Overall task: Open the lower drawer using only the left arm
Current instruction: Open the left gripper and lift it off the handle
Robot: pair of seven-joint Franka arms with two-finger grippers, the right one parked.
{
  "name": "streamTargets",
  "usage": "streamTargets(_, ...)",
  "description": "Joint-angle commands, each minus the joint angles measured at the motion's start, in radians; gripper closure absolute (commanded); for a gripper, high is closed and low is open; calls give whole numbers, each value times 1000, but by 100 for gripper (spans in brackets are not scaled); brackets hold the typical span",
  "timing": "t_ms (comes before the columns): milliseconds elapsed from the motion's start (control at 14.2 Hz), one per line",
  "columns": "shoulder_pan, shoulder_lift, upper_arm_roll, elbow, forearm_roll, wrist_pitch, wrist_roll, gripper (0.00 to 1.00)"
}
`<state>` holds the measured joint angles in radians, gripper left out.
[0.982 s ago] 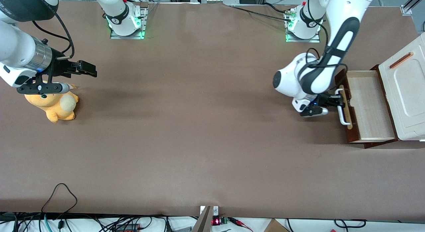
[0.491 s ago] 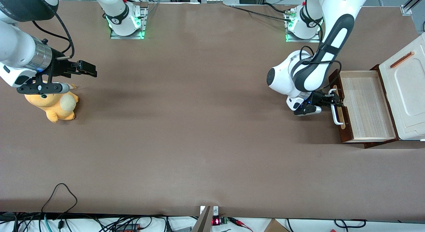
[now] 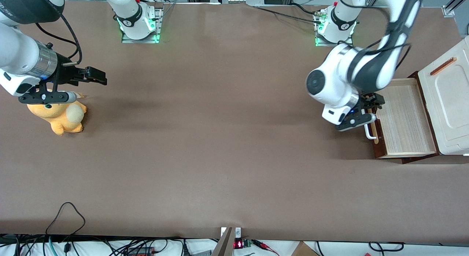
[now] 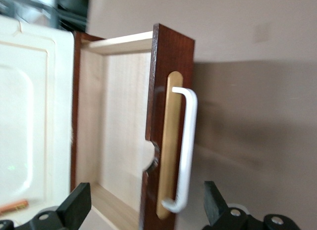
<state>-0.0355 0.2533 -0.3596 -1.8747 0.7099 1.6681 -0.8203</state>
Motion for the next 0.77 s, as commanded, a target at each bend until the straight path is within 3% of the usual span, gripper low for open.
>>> streamTargets(0, 40, -63, 19, 127, -186, -21, 151, 0)
streamTargets(351, 81, -181, 154, 241, -488, -41, 524, 0)
streamTargets(491, 129, -235, 157, 239, -535, -39, 610, 0)
streamTargets(561, 137, -255, 168, 239, -597, -41, 644, 0)
streamTargets(702, 137, -272, 238, 236, -674, -41, 690, 0)
